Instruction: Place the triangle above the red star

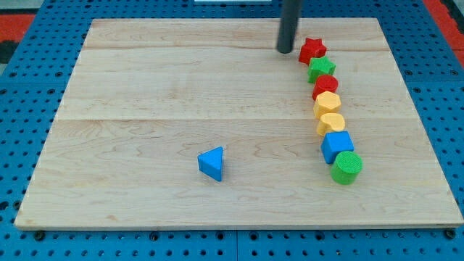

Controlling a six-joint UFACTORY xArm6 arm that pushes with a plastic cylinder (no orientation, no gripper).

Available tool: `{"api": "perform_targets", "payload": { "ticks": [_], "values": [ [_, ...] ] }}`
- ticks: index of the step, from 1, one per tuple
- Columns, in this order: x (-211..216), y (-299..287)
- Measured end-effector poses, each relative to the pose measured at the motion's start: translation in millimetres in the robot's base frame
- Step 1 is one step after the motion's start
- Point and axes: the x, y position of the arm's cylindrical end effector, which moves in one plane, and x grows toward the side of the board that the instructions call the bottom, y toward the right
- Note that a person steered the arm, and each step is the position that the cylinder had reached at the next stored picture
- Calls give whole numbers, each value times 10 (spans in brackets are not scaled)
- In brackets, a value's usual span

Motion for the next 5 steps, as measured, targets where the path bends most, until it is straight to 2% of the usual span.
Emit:
{"api": "perform_targets", "payload": {
  "ticks": [1, 3, 4, 5],
  "values": [
    [456, -846],
    [2585, -2018],
    [3110, -1556],
    [2827, -1266]
  ]
}}
